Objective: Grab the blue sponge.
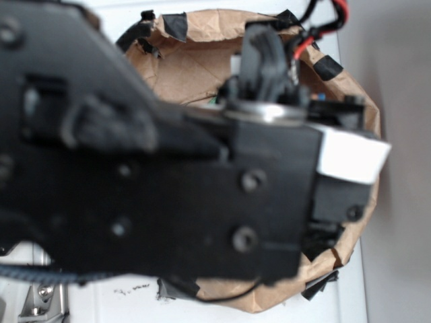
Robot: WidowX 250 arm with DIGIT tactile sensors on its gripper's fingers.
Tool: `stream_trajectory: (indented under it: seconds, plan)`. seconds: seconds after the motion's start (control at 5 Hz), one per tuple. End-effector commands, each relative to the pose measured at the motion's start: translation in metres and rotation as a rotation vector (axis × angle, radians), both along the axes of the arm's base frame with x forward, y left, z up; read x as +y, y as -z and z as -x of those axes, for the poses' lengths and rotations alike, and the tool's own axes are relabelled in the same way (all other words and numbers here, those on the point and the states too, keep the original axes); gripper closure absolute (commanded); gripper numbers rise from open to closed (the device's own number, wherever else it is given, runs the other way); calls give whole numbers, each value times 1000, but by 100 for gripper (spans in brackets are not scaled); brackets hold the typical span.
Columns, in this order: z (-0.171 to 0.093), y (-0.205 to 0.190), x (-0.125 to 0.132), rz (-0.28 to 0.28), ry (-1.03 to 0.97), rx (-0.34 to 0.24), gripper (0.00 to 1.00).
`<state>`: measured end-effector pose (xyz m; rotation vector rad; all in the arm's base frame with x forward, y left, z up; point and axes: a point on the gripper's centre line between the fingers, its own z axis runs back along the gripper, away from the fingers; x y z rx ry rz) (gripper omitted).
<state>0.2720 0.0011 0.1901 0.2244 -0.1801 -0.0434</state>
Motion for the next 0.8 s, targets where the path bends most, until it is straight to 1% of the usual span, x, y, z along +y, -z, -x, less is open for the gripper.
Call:
stream_trajectory:
  seconds: [0.0,0.2,0.4,0.6]
  plan:
    - [-4,-20,16,76,-48,-36,100]
    - [-1,-14,22,92,-59,-6,100]
    - [3,-2,21,128,-74,44,100]
    - [3,-4,18,108,-59,24,100]
